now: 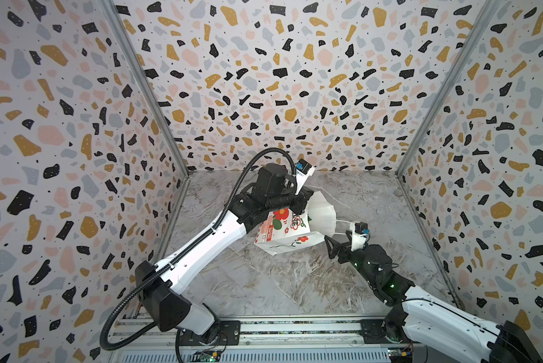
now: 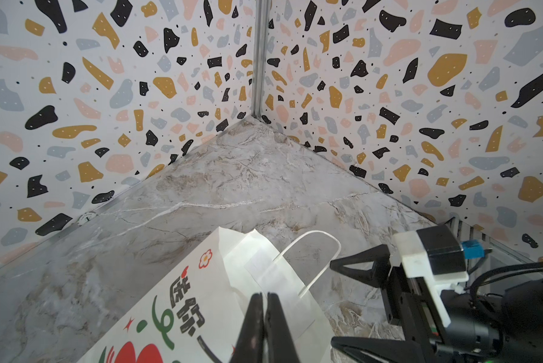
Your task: Take the snacks out of the paper bag
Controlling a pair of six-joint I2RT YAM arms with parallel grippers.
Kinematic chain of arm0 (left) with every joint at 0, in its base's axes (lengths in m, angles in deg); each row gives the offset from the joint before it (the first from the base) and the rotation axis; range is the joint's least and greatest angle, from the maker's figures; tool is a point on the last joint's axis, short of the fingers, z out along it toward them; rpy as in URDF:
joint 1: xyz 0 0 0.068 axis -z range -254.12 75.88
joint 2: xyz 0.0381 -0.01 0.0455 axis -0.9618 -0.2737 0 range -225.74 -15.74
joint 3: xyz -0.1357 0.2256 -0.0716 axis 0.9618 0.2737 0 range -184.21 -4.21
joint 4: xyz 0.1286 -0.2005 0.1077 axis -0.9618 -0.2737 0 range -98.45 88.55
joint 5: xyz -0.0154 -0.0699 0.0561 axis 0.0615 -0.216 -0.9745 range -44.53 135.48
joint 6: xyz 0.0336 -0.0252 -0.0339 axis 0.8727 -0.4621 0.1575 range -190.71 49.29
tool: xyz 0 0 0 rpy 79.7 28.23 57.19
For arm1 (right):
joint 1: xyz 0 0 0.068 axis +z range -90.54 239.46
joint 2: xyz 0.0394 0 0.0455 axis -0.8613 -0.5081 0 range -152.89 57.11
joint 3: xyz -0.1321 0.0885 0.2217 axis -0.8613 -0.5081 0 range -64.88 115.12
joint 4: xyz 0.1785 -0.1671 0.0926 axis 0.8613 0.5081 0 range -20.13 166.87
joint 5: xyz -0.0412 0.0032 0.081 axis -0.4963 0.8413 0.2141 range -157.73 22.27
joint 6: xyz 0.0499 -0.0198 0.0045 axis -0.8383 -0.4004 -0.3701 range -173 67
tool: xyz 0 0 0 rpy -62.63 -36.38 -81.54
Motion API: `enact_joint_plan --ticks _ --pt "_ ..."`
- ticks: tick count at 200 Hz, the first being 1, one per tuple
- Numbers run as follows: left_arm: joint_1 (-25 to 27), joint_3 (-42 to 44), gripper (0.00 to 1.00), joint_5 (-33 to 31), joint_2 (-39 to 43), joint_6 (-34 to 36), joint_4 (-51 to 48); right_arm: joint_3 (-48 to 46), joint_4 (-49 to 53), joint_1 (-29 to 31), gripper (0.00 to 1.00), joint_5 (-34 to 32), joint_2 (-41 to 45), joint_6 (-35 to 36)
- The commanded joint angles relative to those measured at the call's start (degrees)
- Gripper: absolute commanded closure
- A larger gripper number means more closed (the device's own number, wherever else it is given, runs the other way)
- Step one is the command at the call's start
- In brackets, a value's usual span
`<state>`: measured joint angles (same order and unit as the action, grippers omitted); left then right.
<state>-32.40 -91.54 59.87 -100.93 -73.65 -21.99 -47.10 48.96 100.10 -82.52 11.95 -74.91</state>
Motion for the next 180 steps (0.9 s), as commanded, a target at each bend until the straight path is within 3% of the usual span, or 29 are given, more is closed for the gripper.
enact_joint_plan --ticks 1,55,89,114,138,180 --pt "0.3 0.9 1.00 -0.5 1.6 0.8 2.5 5.2 11.0 -1.6 0.01 -3.7 1.1 2.6" --pt "0.3 2.7 1.00 -0.4 3.1 1.0 1.7 14.2 20.6 -9.1 0.01 2.3 -0.3 7.8" --pt "0.3 4.1 1.00 0.6 4.4 1.0 1.4 19.2 22.3 -17.8 0.01 15.2 -6.0 12.7" --pt "0.3 4.4 1.00 1.3 4.5 1.0 1.1 22.0 21.3 -25.0 0.01 27.2 -13.5 12.4" --pt "0.3 4.6 1.00 2.9 4.6 1.0 0.9 22.9 18.9 -26.7 0.00 36.8 -19.1 13.2" --pt "0.3 5.2 1.00 3.4 4.6 1.0 0.8 22.3 15.4 -26.6 0.03 42.5 -21.3 12.2"
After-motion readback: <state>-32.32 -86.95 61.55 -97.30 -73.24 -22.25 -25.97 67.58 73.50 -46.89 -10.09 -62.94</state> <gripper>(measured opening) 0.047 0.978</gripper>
